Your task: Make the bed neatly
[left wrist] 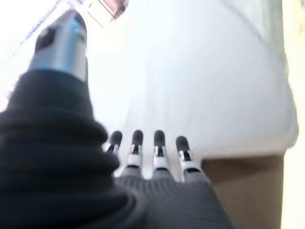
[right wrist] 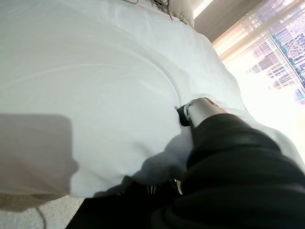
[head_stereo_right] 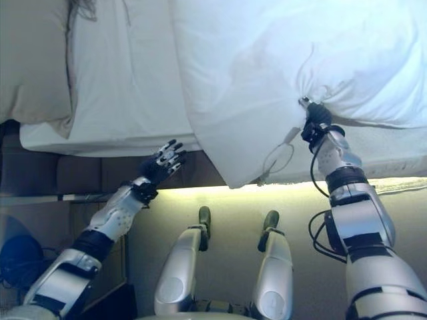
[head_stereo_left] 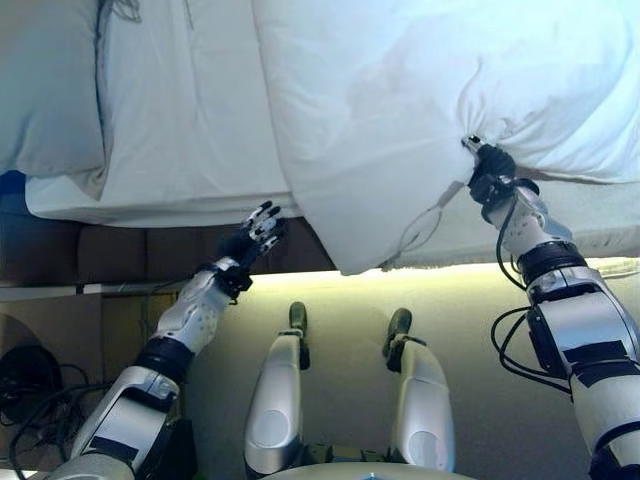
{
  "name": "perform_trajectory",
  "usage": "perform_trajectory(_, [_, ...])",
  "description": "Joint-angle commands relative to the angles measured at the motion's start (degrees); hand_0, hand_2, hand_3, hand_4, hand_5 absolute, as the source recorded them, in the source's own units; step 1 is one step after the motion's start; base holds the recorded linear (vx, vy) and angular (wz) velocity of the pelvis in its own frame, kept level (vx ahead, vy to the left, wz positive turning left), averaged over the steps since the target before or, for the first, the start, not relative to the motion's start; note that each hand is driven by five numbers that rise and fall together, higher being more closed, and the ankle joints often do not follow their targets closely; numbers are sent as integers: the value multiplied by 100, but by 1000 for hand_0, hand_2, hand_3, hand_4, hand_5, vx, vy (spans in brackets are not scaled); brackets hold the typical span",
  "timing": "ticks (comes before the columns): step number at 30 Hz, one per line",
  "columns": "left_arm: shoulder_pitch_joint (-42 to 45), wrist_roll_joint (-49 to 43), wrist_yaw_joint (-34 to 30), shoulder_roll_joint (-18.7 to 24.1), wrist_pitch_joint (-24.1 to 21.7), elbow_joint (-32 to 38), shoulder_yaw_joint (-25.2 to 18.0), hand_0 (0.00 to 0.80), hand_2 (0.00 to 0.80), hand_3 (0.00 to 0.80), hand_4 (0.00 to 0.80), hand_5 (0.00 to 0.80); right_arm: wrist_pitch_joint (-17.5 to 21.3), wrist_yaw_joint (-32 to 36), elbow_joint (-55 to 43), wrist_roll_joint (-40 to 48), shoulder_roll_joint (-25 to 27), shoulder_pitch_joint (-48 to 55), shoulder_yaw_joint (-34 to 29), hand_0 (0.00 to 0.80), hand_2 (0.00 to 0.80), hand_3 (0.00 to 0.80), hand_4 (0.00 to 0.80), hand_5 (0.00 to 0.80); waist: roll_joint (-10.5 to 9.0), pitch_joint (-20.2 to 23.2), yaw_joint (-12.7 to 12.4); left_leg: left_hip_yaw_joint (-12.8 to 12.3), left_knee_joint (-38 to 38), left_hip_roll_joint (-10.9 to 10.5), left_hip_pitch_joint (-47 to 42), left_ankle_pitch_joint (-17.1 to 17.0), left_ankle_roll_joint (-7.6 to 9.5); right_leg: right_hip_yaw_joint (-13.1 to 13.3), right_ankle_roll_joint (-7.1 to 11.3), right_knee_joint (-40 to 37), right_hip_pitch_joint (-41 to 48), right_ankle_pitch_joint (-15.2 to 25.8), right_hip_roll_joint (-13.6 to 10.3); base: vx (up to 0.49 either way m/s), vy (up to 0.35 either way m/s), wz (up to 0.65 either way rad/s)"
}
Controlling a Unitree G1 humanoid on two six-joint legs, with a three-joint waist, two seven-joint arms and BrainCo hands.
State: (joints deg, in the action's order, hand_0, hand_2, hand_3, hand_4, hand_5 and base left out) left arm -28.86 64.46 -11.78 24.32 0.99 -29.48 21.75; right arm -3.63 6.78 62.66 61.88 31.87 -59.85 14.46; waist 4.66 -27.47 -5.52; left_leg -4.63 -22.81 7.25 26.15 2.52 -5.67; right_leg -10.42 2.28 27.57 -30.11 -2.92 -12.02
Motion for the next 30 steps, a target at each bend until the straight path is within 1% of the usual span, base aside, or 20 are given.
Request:
perform_trajectory(1, [-285, 777, -215, -269, 175, -280, 209, 0, 0, 0, 0, 0, 326, 71, -640, 425, -375, -519, 192, 800, 800, 800, 800, 800, -405, 222, 34, 50, 13, 148, 275, -335, 84, -51, 204, -654, 99, 476, -45, 64, -67, -9])
perform_trajectory(2, [-328, 922, -248, -373, 234, -377, 216, 0, 0, 0, 0, 0, 313, 40, -694, 447, -418, -546, 218, 800, 800, 800, 800, 800, -432, 233, 43, 74, 0, 173, 215, -183, 42, -22, 254, -622, 147, 336, -10, 63, -69, -11])
perform_trajectory(5, [-482, 1497, -316, -785, 428, -715, 249, 0, 0, 0, 0, 0, 329, -18, -776, 499, -558, -664, 286, 800, 800, 800, 800, 800, -557, 208, 83, 77, 18, 211, 240, -188, 34, -22, 253, -667, 145, 358, 55, 13, -69, -10])
perform_trajectory(6, [-509, 1658, -312, -864, 493, -772, 244, 0, 0, 0, 0, 0, 345, -28, -797, 515, -588, -680, 300, 800, 800, 800, 800, 800, -582, 205, 90, 80, 16, 220, 246, -183, 32, -24, 255, -674, 144, 363, 66, -8, -96, -3])
perform_trajectory(9, [-620, 2357, -242, -1219, 763, -995, 196, 0, 0, 0, 0, 0, 402, -101, -864, 605, -759, -791, 348, 800, 800, 800, 800, 800, -739, 200, 114, 99, 31, 270, 250, -169, 8, -40, 259, -775, 205, 386, 139, 2, -108, 1])
perform_trajectory(13, [-788, 3069, 199, -1541, 1010, -1083, 102, 0, 0, 0, 0, 0, 467, -206, -950, 666, -928, -895, 366, 800, 800, 800, 800, 800, -892, 181, 145, 109, 58, 328, 224, -150, -19, -47, 269, -890, 289, 417, 209, 3, -99, -5])
perform_trajectory(17, [-935, 3428, 669, -1743, 996, -1154, 106, 0, 0, 0, 0, 0, 504, -344, -1073, 741, -1020, -967, 416, 800, 800, 800, 800, 800, -1000, 176, 177, 112, 85, 366, 211, -139, -38, -55, 270, -979, 347, 433, 263, 0, -71, -2])
perform_trajectory(20, [-1053, 4043, 1031, -1860, 880, -1152, 119, 0, 0, 0, 0, 0, 546, -333, -1143, 835, -1084, -1000, 434, 800, 800, 800, 800, 800, -1050, 159, 205, 104, 92, 395, 203, -139, -56, -54, 279, -1017, 370, 450, 284, -4, -49, 0])
perform_trajectory(23, [-1128, 4464, 1296, -1953, 915, -1110, 106, 0, 0, 0, 0, 0, 623, -332, -1290, 958, -1196, -996, 451, 800, 800, 800, 800, 800, -1093, 132, 222, 103, 73, 417, 202, -130, -74, -52, 285, -1042, 394, 455, 291, -2, -43, -1])
perform_trajectory(26, [-1227, 4843, 1380, -2060, 1013, -1117, 157, 0, 0, 0, 0, 0, 671, -328, -1506, 1090, -1296, -1012, 483, 800, 800, 800, 800, 800, -1126, 97, 252, 101, 38, 435, 231, -117, -85, -48, 289, -1020, 372, 453, 294, -2, -11, 0])
perform_trajectory(29, [-1290, 4854, 1367, -2250, 1004, -1123, 220, 0, 0, 0, 0, 0, 727, -229, -1727, 1244, -1393, -995, 545, 800, 800, 800, 800, 800, -1141, 61, 296, 93, 22, 448, 270, -123, -97, -37, 295, -999, 324, 462, 290, 0, 0, 0])
perform_trajectory(30, [-1317, 4854, 1352, -2313, 1012, -1126, 232, 0, 0, 0, 0, 0, 779, -105, -1782, 1288, -1431, -993, 545, 800, 800, 800, 800, 800, -1146, 46, 311, 89, 10, 453, 292, -121, -102, -30, 300, -982, 298, 459, 287, 0, 0, 0])
